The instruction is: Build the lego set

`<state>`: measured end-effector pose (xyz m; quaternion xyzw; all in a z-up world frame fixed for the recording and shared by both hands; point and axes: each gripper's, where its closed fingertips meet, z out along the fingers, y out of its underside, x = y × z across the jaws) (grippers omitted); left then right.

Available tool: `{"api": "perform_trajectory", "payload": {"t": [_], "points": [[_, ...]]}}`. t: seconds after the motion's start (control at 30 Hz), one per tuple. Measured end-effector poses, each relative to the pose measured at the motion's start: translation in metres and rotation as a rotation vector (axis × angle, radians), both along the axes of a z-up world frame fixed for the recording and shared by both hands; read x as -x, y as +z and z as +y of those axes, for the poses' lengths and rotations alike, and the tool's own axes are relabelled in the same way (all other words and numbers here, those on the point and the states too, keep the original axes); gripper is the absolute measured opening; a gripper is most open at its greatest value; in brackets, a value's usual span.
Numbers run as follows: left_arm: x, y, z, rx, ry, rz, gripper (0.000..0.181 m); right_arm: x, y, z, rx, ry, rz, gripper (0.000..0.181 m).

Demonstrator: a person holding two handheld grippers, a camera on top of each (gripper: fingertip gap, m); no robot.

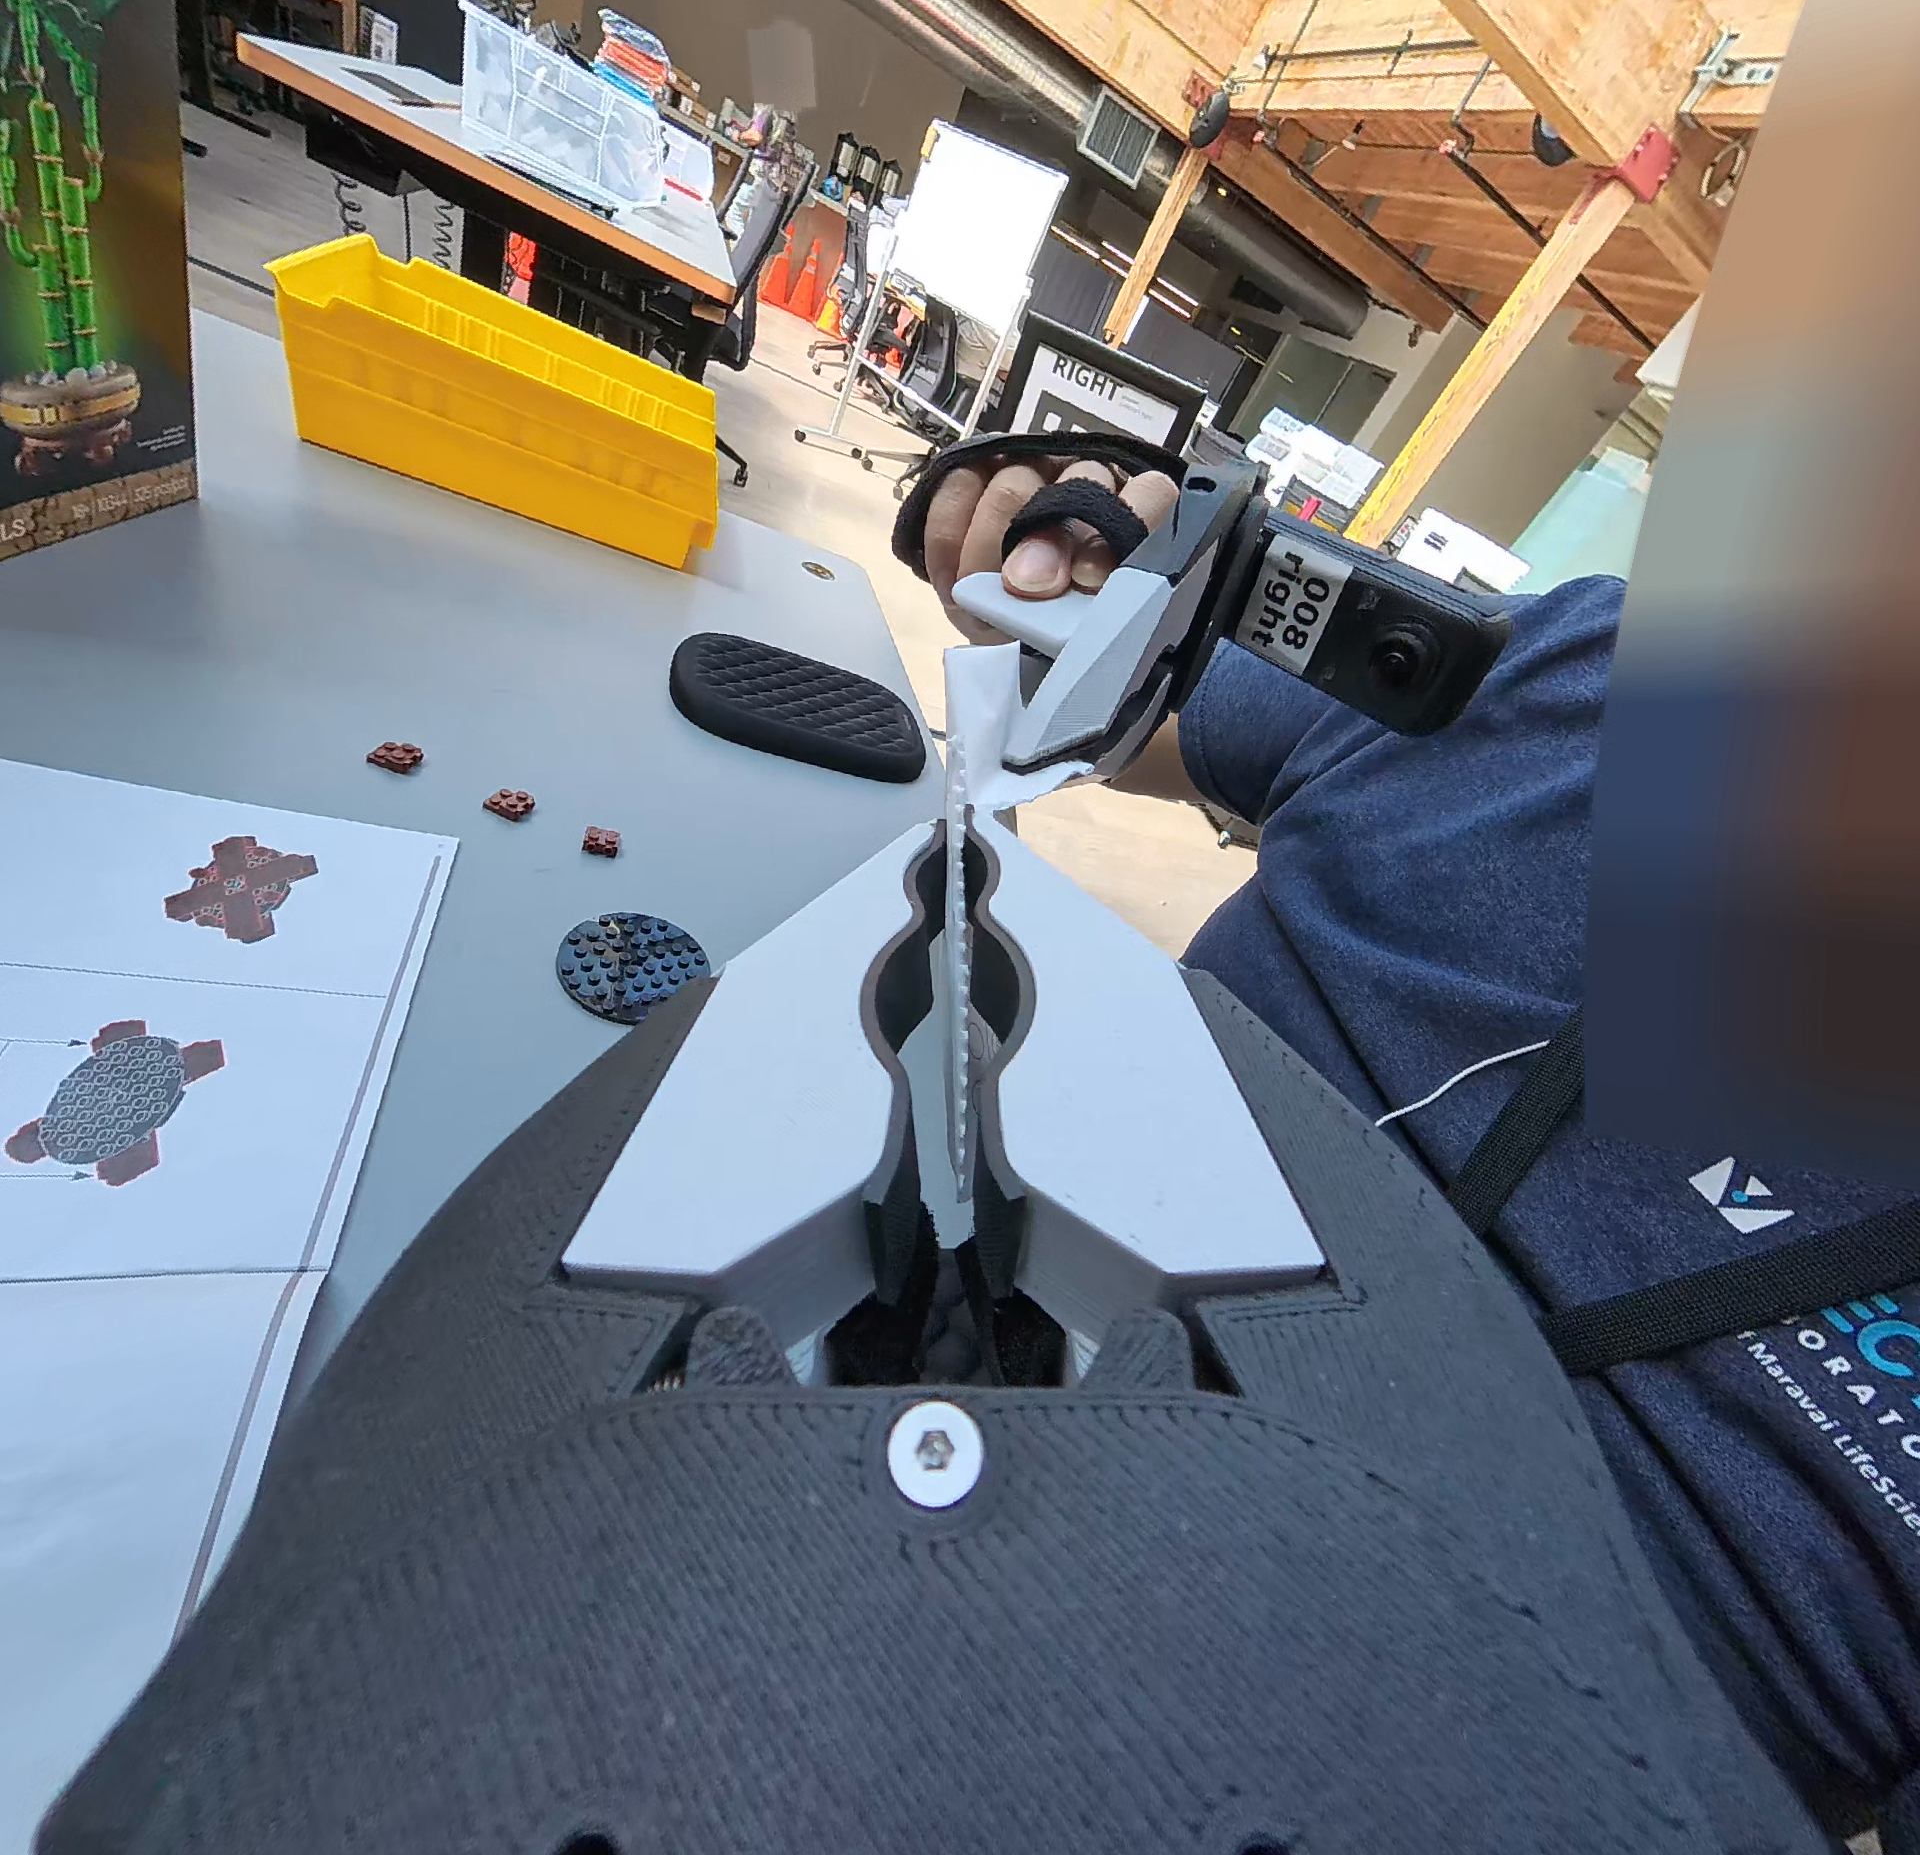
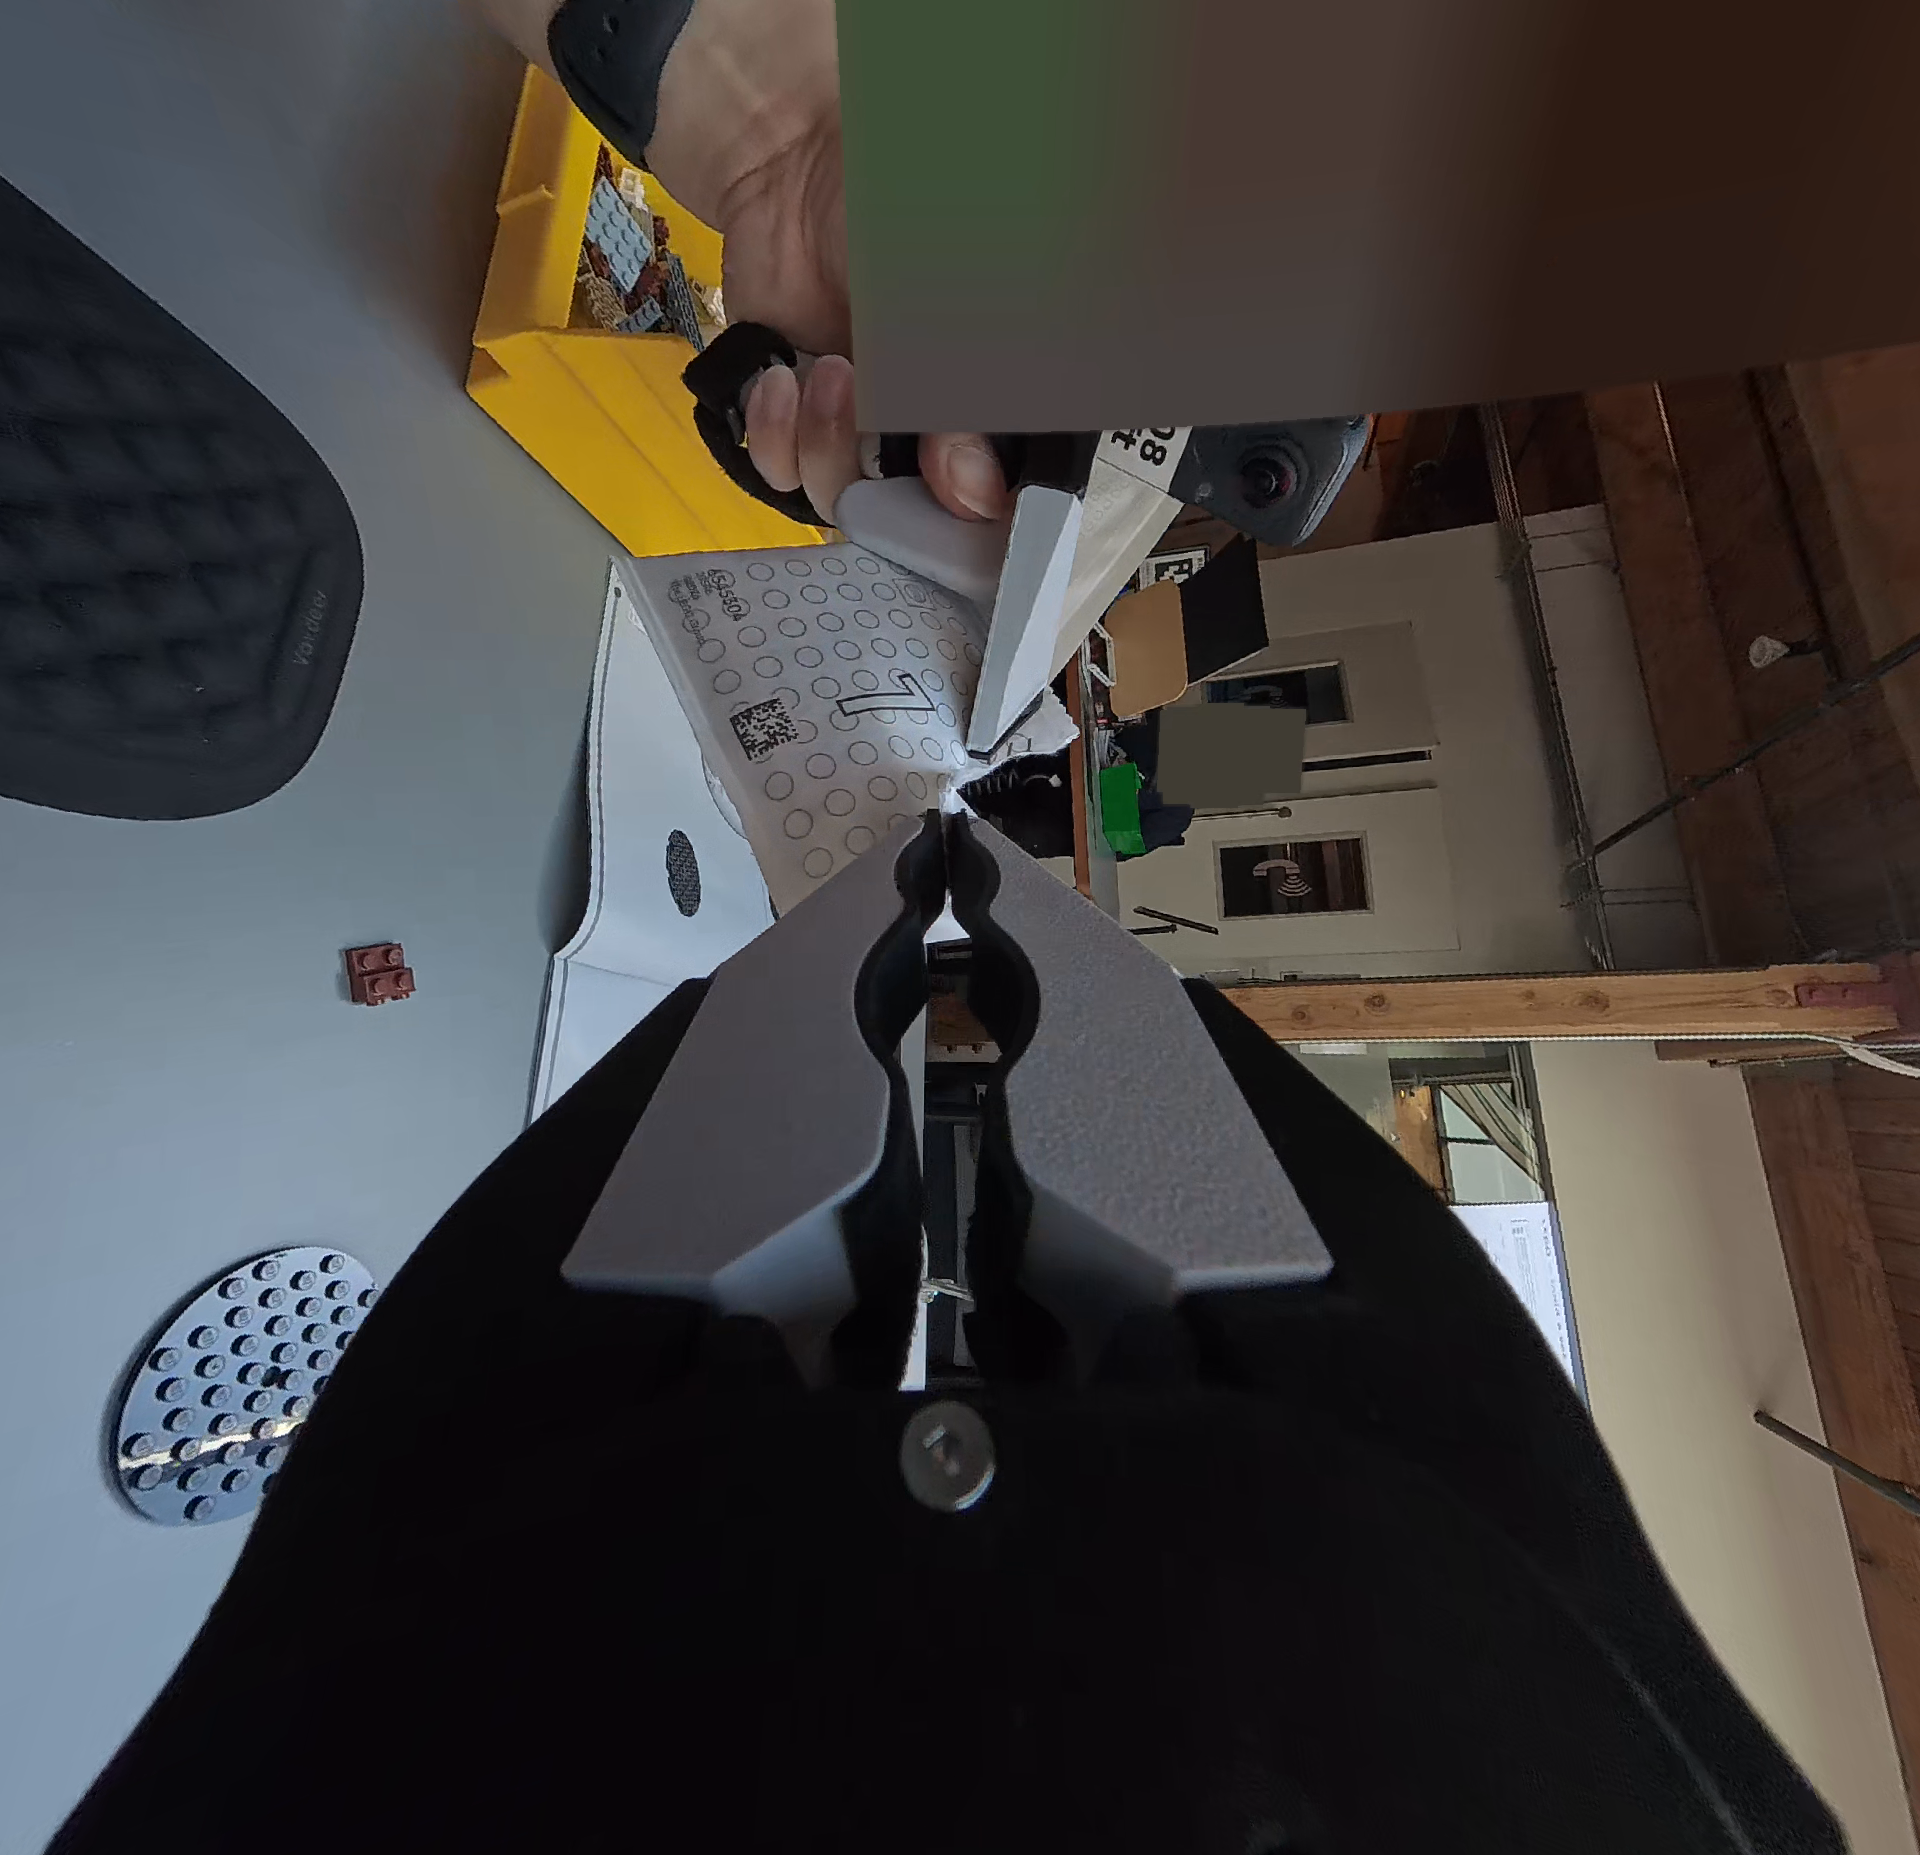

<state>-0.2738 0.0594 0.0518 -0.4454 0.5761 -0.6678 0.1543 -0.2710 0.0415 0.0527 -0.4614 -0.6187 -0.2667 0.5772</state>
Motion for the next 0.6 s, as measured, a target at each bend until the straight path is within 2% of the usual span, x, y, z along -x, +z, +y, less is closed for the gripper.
{"api": "perform_trajectory", "payload": {"t": [0.03, 0.6], "points": [[0.0, 0.0, 0.0, 0.006, -0.006, 0.004, 0.0, 0.0, 0.0, 0.0, -0.003, -0.001, 0.009, 0.0], [0.003, -0.009, 0.007, -0.032, 0.002, 0.034, 0.0, -0.007, -0.012, -0.014, -0.032, 0.031, 0.03, 0.0]]}}
